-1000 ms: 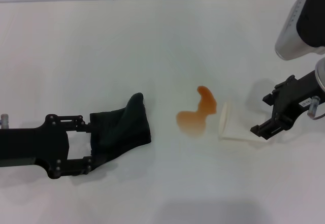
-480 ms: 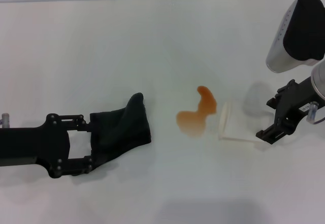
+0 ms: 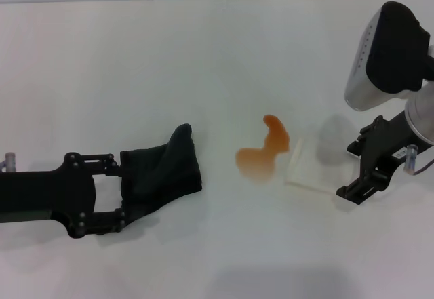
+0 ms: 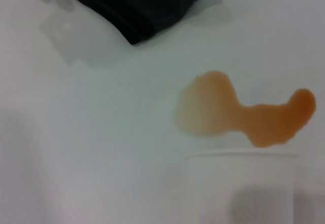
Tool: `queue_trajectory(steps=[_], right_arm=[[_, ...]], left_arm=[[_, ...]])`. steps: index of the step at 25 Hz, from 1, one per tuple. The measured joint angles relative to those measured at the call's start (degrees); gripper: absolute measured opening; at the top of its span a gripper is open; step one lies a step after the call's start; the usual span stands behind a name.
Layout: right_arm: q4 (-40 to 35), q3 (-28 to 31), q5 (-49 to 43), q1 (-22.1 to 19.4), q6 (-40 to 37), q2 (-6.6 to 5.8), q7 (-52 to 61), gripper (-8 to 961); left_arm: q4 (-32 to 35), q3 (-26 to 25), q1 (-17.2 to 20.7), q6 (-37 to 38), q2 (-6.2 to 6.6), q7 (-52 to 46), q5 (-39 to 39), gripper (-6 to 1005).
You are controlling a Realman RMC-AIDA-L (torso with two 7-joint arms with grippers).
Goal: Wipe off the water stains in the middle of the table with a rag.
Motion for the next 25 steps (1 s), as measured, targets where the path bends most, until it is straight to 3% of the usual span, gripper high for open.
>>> queue_trajectory(steps=[25], right_arm=[[3.77,-0.76,0.64,1.20,4.78,0.35,0.64,824]], left_arm=[[-1.20,0.00,-0.43,-0.78,0.04,1.04,0.00,647]])
